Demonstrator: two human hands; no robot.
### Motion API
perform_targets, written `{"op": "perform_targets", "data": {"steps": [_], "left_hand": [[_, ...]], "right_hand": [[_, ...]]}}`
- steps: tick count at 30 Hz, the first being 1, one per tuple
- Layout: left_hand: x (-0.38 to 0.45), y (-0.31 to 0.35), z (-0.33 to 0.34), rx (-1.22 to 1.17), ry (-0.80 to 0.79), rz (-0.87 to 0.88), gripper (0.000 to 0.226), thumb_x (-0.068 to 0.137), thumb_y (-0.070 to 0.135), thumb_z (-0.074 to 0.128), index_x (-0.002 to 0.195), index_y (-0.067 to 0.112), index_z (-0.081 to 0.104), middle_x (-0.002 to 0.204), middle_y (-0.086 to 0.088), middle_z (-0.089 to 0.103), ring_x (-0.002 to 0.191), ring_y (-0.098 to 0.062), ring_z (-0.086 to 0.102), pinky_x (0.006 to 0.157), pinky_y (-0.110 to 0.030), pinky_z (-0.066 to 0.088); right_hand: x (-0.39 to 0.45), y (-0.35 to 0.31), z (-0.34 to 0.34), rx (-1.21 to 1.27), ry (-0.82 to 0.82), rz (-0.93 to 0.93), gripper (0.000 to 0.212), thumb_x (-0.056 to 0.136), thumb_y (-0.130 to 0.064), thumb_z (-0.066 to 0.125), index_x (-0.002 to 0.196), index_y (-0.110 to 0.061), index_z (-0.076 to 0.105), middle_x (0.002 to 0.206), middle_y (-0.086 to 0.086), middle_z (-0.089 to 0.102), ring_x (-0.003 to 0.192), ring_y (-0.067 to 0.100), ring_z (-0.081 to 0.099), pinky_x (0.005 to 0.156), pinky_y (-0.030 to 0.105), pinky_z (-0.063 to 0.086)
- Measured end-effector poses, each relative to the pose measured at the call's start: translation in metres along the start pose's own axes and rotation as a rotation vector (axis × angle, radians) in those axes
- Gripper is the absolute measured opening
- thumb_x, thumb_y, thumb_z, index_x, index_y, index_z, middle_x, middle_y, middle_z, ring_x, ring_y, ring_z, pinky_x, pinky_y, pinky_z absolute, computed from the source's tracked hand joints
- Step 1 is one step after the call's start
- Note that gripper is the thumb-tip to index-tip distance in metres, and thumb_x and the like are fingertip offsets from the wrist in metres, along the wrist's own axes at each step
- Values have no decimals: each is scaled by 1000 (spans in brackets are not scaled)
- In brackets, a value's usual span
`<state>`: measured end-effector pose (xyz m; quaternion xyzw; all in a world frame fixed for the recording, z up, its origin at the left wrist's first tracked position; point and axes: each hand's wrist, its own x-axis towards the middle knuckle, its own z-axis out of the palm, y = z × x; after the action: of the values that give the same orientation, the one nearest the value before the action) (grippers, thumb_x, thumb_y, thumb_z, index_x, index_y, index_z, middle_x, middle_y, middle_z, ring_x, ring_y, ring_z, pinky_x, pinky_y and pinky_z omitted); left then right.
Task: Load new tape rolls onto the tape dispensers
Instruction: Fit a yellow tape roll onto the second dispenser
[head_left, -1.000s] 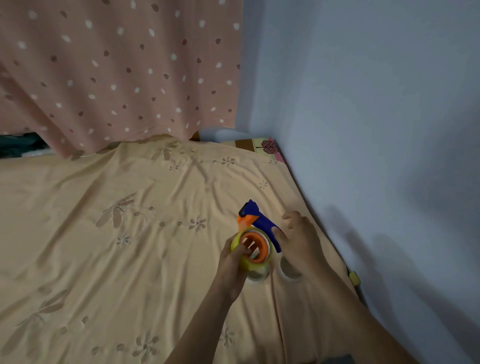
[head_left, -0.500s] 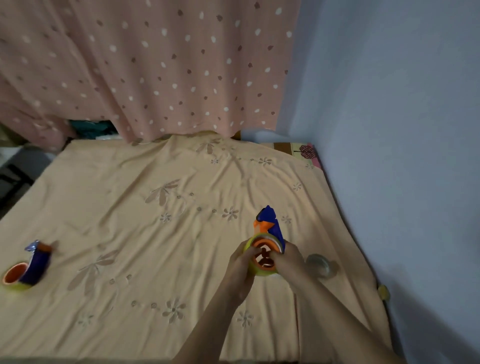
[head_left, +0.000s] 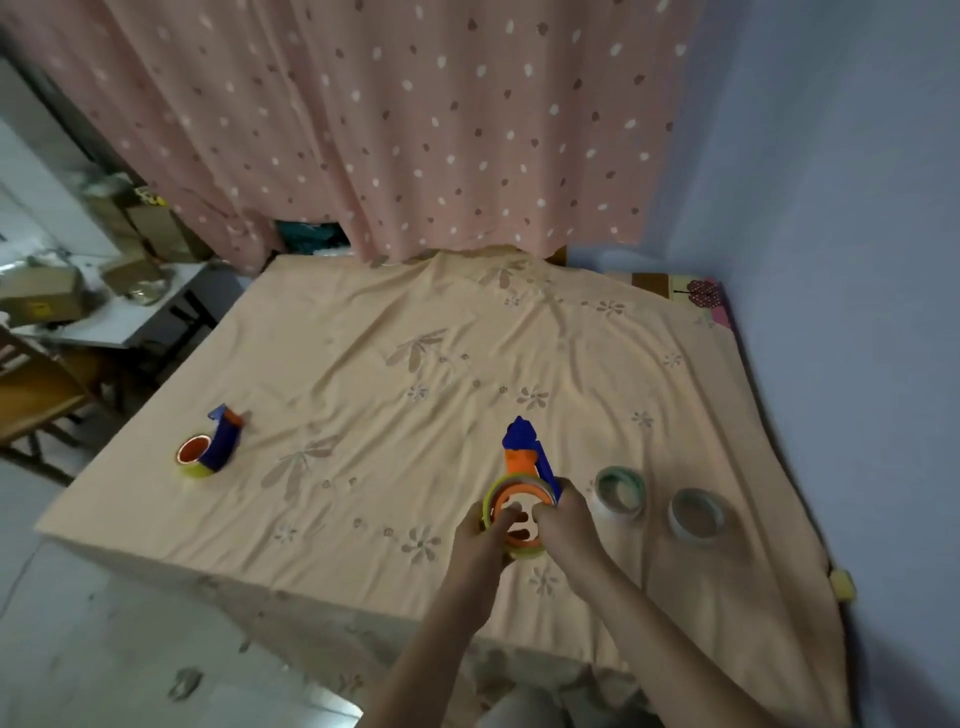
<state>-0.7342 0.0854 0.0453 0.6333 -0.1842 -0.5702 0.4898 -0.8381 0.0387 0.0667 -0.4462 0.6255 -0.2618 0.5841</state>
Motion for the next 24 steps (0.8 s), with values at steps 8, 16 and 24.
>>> {"op": "perform_targets", "data": {"steps": [8, 16, 24], "left_hand": [[-19, 14, -73, -63, 161, 29, 18, 99, 10, 56, 114, 8, 66, 107, -18, 74, 104, -36, 72, 85, -44, 60], [-4, 39, -172, -141, 281, 74, 22, 95, 3, 50, 112, 6, 64, 97, -14, 69, 85, -26, 68, 80, -42, 54], [39, 71, -328, -122, 212, 67, 17, 96, 7, 55, 111, 6, 63, 91, -10, 65, 85, -27, 66, 80, -41, 55]], "right_hand": [[-21, -12, 77, -56, -124, -51, 35, 87, -2, 45, 117, -17, 58, 104, 5, 66, 88, 19, 62, 63, 25, 45], [-24, -41, 185, -150, -216, -129, 36, 87, -2, 44, 117, -18, 57, 91, -1, 61, 75, 14, 58, 60, 25, 44], [-22, -65, 345, -173, -149, -125, 34, 86, -1, 44, 112, -18, 57, 92, 1, 63, 76, 15, 58, 60, 26, 43]]}}
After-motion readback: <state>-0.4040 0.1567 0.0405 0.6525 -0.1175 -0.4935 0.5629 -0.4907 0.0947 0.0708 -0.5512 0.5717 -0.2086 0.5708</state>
